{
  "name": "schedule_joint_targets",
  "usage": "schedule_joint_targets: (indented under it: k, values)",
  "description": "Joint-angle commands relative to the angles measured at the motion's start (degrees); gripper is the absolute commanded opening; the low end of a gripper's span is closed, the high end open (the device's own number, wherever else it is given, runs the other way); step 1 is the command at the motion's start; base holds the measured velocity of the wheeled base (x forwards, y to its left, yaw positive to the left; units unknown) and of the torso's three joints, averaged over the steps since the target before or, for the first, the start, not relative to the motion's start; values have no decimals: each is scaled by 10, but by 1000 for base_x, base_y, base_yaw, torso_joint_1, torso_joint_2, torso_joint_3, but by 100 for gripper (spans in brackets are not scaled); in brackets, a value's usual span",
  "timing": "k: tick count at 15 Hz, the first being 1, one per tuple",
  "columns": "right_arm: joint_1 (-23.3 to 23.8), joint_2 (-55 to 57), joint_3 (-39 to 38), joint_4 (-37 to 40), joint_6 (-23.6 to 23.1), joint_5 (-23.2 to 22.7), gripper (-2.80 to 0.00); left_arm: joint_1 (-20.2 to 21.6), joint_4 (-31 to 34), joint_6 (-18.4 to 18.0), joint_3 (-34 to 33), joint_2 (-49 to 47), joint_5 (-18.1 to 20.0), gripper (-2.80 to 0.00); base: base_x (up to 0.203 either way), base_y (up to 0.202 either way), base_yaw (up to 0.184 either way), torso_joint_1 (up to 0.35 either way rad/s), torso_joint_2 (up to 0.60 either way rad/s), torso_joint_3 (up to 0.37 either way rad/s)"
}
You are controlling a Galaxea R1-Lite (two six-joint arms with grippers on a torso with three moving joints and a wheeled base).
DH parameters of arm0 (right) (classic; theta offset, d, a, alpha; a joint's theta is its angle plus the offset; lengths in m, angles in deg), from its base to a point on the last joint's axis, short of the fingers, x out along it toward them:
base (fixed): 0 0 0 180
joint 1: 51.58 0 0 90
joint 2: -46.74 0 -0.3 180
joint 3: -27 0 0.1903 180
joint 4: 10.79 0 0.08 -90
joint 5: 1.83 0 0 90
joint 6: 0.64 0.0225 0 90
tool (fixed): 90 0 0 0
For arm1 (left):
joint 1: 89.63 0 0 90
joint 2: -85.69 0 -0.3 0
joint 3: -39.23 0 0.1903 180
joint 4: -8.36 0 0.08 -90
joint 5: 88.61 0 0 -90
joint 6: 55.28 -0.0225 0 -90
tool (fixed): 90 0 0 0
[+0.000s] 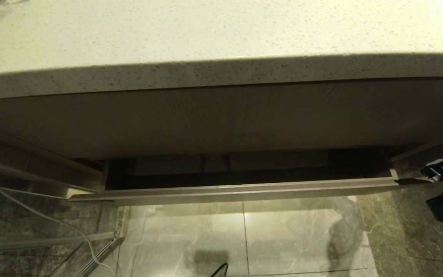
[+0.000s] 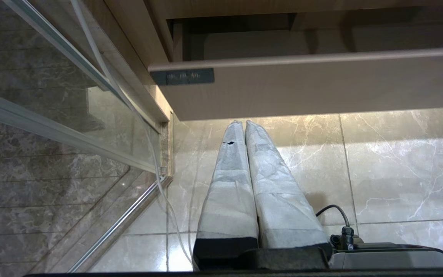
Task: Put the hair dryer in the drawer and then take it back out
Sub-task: Close the drawer
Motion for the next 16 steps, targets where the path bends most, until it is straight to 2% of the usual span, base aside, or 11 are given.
schedule_joint_targets:
  k: [1, 4, 8, 16]
  values:
    - [-3, 1, -49, -71, -41, -29, -280, 0, 0, 0, 0, 0, 0, -280, 0, 0, 0, 0, 0, 0]
    - [-31, 30, -70, -153, -53, -49, -280, 0, 0, 0, 0, 0, 0, -280, 0, 0, 0, 0, 0, 0]
    - [-58, 99, -70, -319, -54, -53, -280, 0, 0, 0, 0, 0, 0, -280, 0, 0, 0, 0, 0, 0]
    - [-66, 139, -36, -425, -46, -53, -280, 0, 0, 0, 0, 0, 0, -280, 0, 0, 0, 0, 0, 0]
